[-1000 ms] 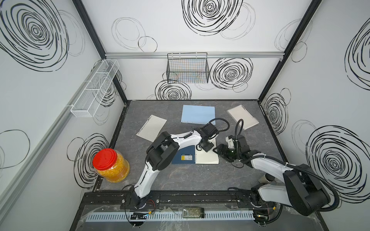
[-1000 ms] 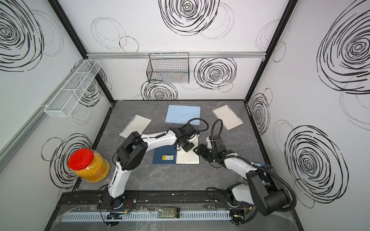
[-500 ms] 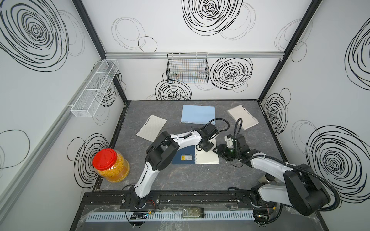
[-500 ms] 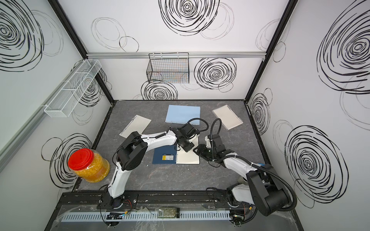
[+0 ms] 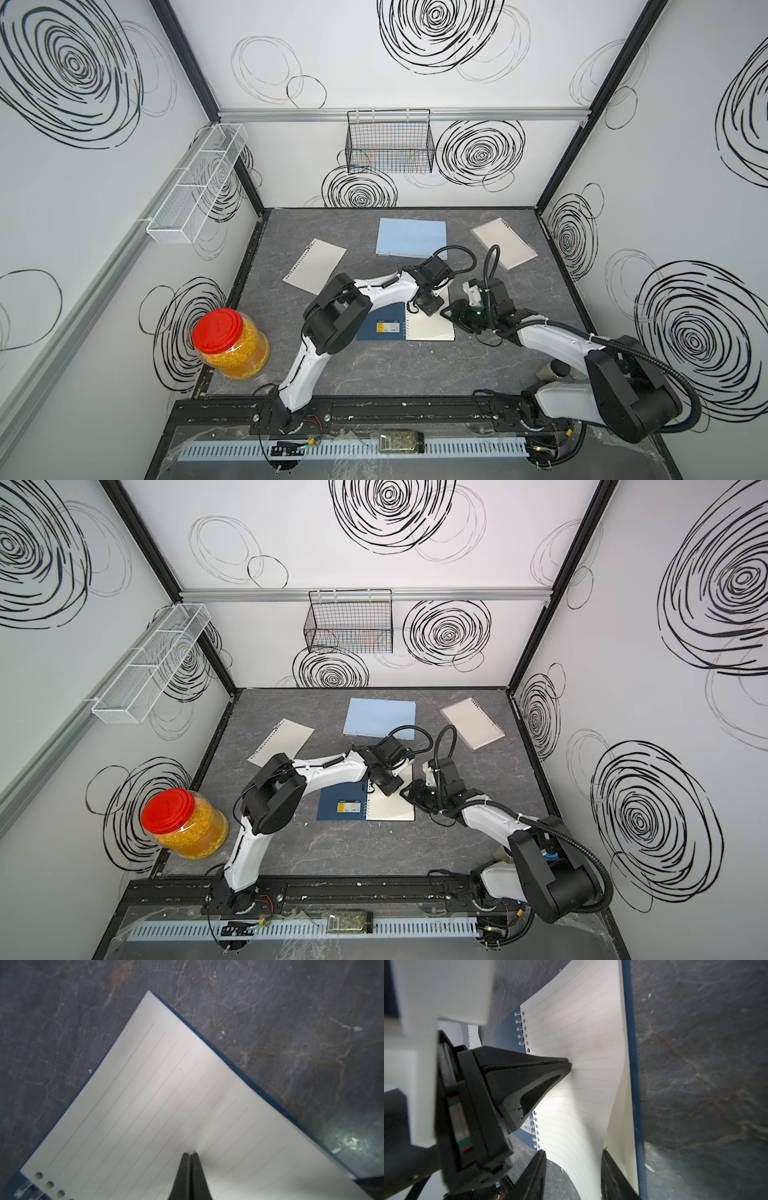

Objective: Tear off pages from different notebooks
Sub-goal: Tear off the paper from the notebook.

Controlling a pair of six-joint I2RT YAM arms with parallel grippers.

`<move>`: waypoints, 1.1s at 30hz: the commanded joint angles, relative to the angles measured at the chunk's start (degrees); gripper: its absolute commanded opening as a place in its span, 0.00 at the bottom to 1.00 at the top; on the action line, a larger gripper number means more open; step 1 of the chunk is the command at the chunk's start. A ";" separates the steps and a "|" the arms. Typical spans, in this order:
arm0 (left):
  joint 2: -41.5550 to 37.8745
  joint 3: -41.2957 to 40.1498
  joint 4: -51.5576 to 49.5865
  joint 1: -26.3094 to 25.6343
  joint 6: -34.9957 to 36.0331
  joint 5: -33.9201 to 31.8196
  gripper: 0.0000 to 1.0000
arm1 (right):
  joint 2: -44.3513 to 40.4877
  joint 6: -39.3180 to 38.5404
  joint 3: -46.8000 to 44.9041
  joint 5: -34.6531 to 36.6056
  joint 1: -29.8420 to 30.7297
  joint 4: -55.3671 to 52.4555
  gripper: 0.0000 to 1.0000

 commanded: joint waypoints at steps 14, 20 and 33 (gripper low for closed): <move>4.14 -5.91 -7.04 0.73 -0.35 5.54 0.00 | 2.08 0.17 0.13 -0.24 0.80 1.61 0.23; 2.30 -4.99 -6.93 1.79 -0.75 6.53 0.00 | 1.55 0.15 -0.90 0.14 0.73 1.11 0.15; -1.55 -3.35 -5.84 2.93 -4.33 6.45 0.28 | 3.05 -0.49 -0.94 -0.25 0.74 1.47 0.00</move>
